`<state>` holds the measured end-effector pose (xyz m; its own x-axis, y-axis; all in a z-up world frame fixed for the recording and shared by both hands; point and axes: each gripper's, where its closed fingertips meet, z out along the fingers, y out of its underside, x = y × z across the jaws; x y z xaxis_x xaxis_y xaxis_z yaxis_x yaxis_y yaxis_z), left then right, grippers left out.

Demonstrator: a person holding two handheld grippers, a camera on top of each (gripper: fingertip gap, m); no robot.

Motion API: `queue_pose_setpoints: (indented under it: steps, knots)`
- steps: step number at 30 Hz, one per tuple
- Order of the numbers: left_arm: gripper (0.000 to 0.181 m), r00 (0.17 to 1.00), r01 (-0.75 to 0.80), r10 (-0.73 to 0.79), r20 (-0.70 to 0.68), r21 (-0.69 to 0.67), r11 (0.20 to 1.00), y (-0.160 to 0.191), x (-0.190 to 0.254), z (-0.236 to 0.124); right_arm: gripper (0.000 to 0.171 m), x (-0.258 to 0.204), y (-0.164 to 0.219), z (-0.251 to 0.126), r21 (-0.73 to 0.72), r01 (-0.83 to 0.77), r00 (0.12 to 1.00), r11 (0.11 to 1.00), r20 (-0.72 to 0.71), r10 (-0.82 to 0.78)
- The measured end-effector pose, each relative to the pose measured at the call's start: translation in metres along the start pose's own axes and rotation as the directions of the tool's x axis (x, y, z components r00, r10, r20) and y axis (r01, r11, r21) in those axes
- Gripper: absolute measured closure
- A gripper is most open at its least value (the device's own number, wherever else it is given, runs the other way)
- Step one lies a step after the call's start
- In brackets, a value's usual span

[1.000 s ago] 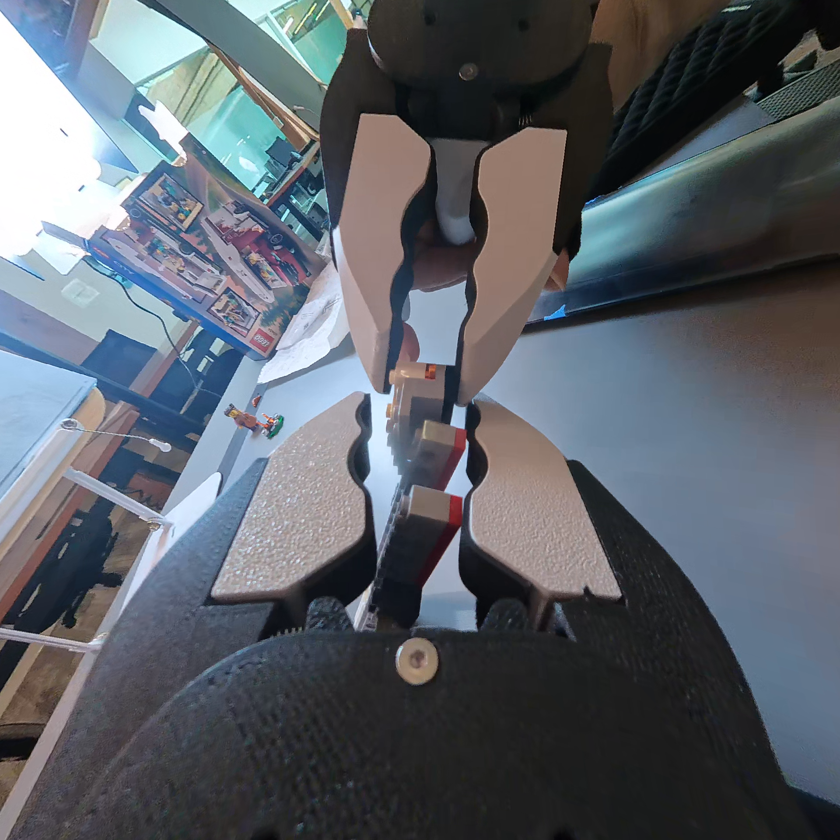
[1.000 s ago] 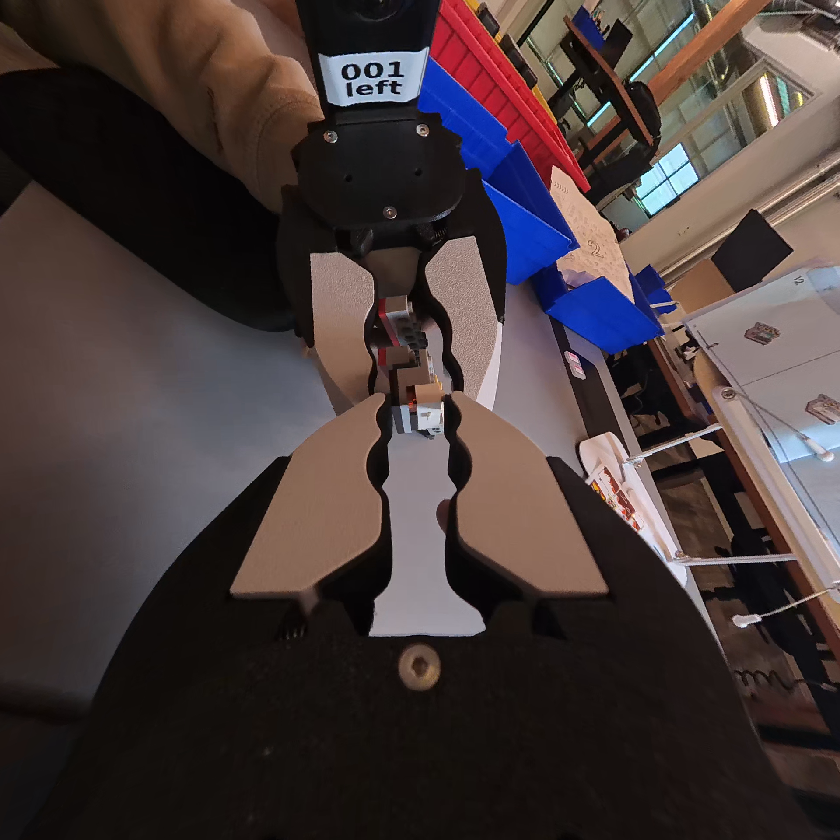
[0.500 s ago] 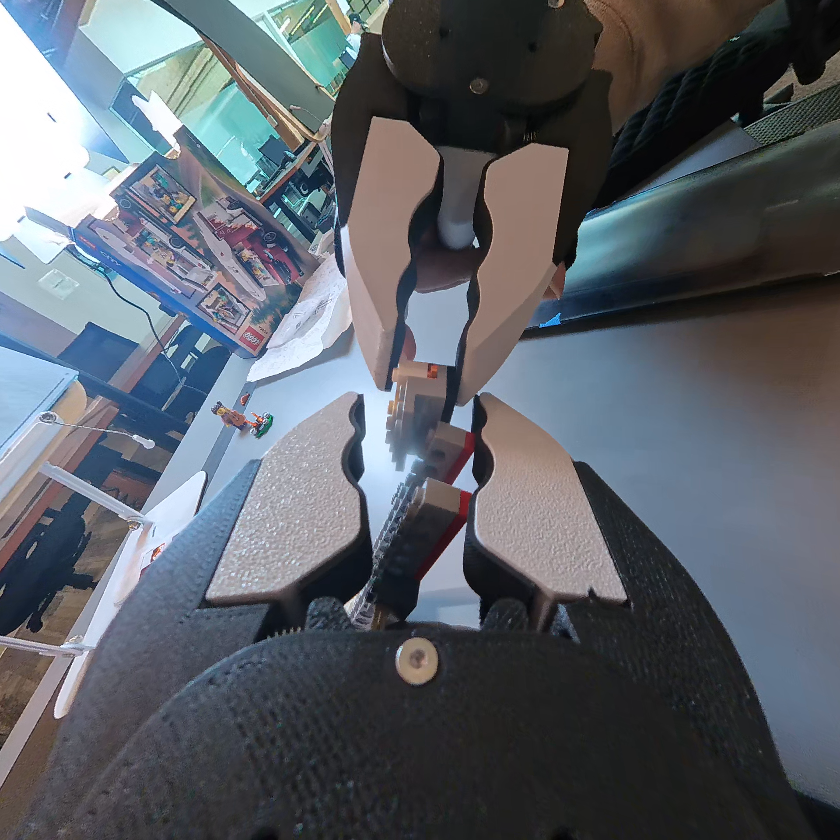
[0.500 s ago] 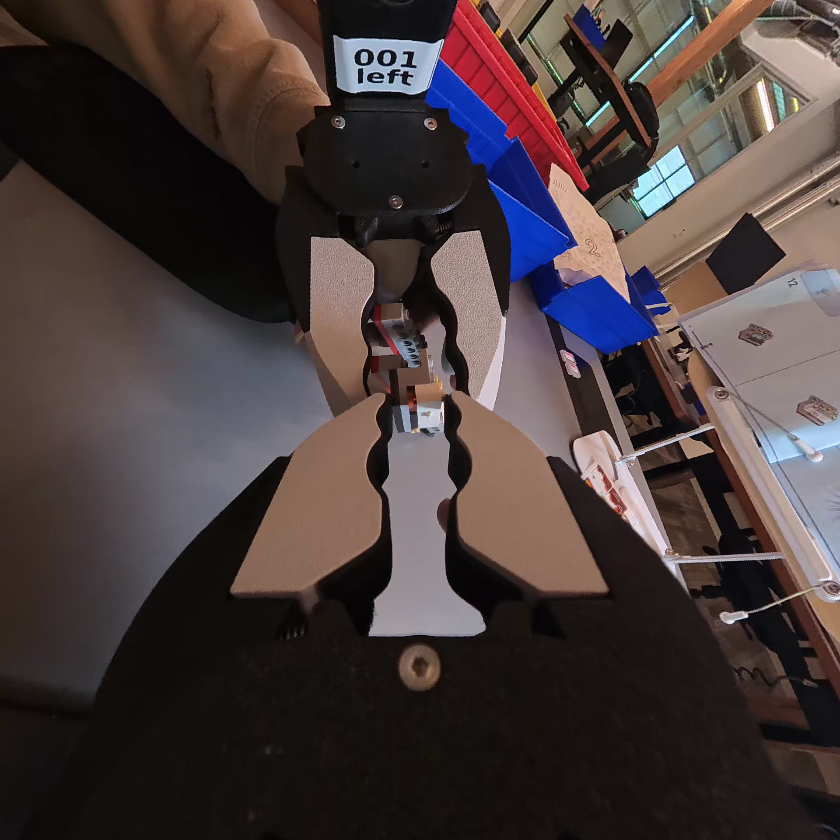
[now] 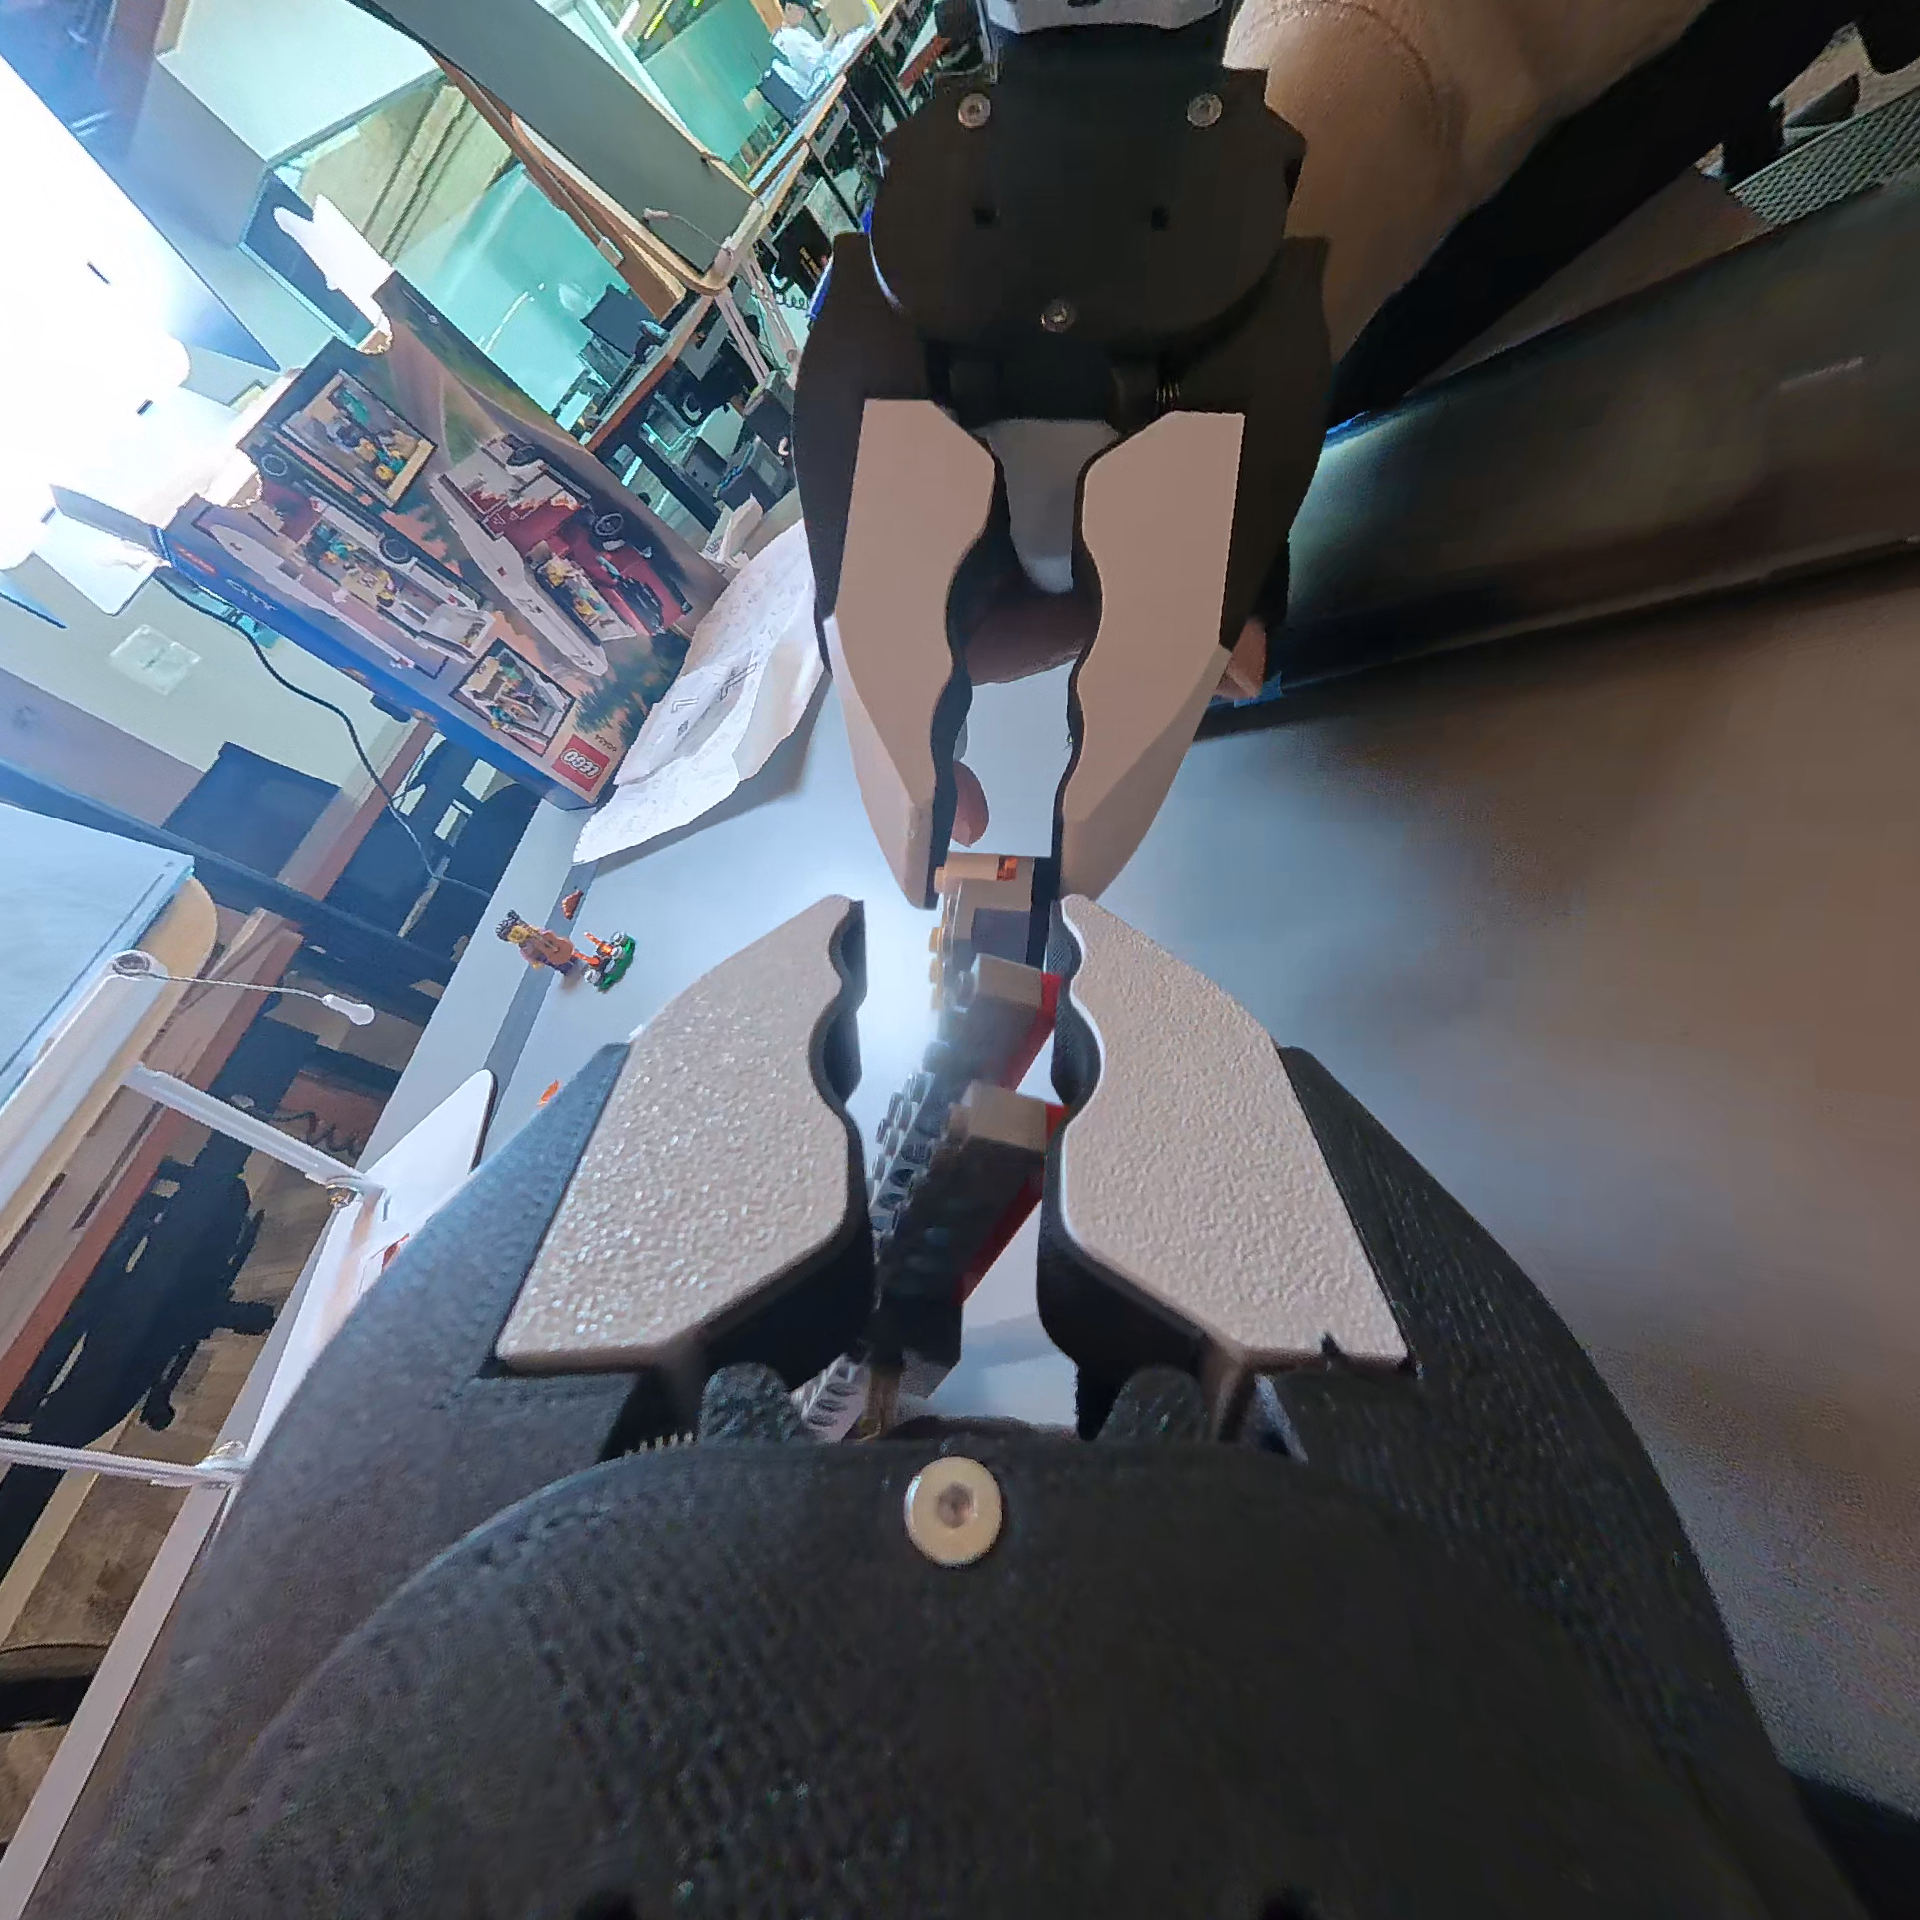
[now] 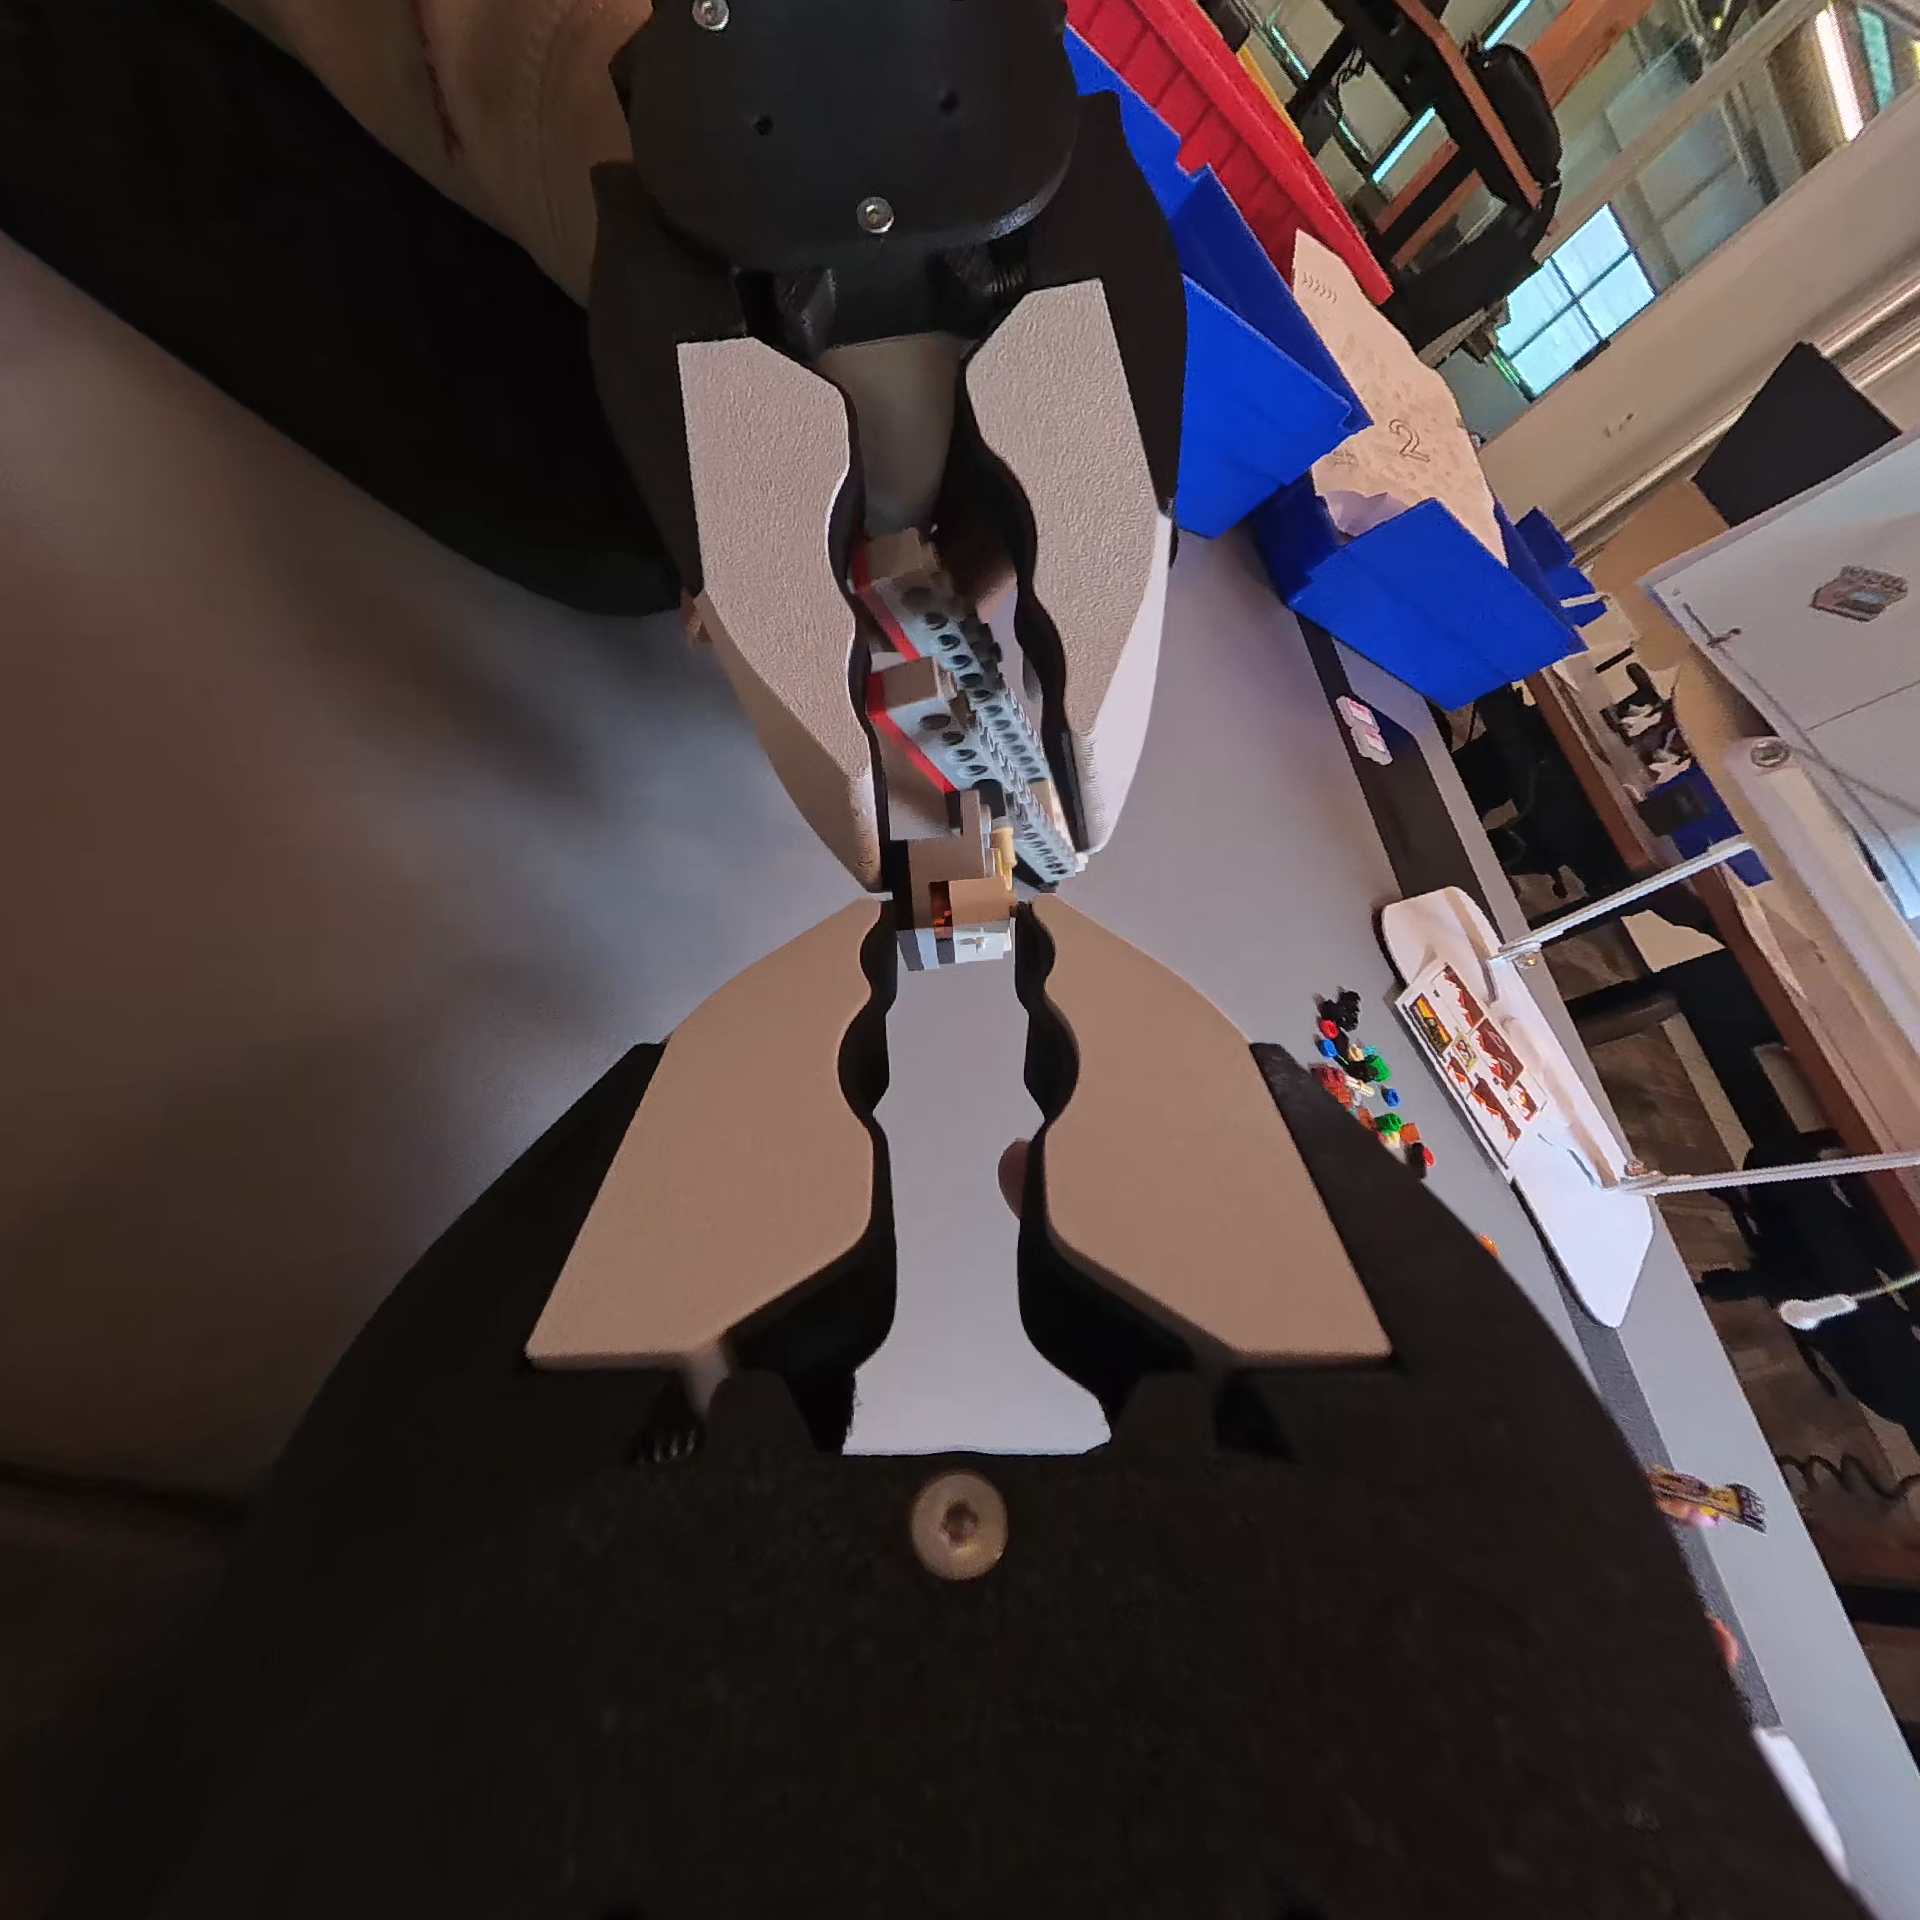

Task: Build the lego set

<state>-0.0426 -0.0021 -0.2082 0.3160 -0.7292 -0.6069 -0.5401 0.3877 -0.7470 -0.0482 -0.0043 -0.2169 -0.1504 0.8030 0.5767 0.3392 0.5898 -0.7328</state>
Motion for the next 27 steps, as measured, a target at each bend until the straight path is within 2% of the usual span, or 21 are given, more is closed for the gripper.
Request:
queue_pose_setpoints:
  steps: [5,9,13,18,22,27]
  knots:
    - [0.161,1.0,-0.003,0.002,0.02,0.025,1.0,-0.005,-0.003,-0.002,0.15,0.006,0.008,0.006,0.01,-0.041,0.999,0.999,0.007,0.041]
    - [0.163,0.999,0.025,-0.027,0.035,0.05,0.998,-0.008,-0.009,-0.005,0.15,0.0,0.01,0.011,0.042,-0.092,0.993,0.995,0.075,0.089]
    - [0.163,0.997,0.068,-0.07,0.029,0.084,0.994,-0.013,-0.012,-0.005,0.149,-0.01,0.0,0.023,0.072,-0.063,0.991,0.995,0.119,0.054]
    - [0.161,0.994,0.106,-0.11,0.022,0.114,0.988,-0.018,-0.013,-0.005,0.149,-0.003,-0.011,0.039,0.131,-0.098,0.994,0.987,0.053,0.091]
    - [0.153,0.991,0.123,-0.128,0.033,0.123,0.985,-0.018,-0.017,-0.007,0.15,0.009,-0.01,0.038,0.153,-0.108,0.993,0.982,-0.031,0.114]
    - [0.147,0.987,0.148,-0.154,0.043,0.117,0.982,-0.013,-0.023,-0.009,0.15,0.012,-0.007,0.043,0.13,-0.121,0.991,0.984,-0.036,0.127]
